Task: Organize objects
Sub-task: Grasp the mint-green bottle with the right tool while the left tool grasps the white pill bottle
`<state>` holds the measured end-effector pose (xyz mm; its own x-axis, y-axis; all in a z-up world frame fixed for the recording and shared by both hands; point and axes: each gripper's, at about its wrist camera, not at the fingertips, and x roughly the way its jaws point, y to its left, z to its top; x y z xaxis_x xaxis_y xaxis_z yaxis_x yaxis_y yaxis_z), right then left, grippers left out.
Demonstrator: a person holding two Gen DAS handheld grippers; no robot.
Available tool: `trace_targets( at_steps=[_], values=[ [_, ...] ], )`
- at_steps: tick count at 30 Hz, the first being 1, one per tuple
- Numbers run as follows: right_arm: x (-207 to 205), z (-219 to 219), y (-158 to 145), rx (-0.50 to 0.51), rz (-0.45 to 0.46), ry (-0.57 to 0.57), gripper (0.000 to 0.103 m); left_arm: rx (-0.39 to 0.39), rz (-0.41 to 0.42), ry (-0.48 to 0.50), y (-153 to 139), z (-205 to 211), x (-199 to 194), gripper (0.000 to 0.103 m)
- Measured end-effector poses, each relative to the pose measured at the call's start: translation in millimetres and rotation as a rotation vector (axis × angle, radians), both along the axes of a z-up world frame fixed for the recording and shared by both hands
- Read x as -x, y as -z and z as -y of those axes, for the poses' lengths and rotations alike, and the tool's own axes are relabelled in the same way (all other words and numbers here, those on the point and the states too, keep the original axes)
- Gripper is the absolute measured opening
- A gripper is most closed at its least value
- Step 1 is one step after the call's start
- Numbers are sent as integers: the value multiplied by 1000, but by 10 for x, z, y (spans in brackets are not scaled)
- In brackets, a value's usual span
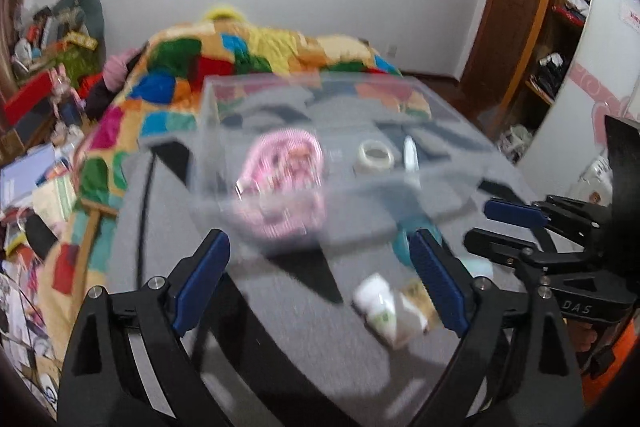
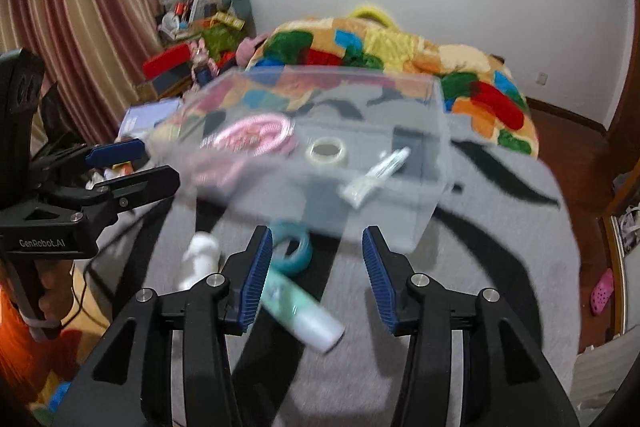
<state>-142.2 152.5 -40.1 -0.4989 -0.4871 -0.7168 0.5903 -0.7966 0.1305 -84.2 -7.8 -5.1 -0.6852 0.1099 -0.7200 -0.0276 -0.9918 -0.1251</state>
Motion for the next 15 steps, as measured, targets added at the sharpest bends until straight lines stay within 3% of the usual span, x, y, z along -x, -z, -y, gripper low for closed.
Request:
trace_targets(
  at_steps=[6,9,11,13,15],
  values=[
    [-80,81,341,-45,71,-64,43,-51,68,54,227,-167,-76,92],
    [-157,95,415,-81,47,-74,42,-43,79,68,290,-269,-78,89],
    [-208,88,413,-92,24,-72,34,-43,97,72,344,-296,-66,72],
    [-222,67,405,-89,23,-73,24,-69,117,74,404,-286,-49,62],
    [-231,30,404,-85,20,-60,22,-76,102,63,395,-246,-80,52]
  ],
)
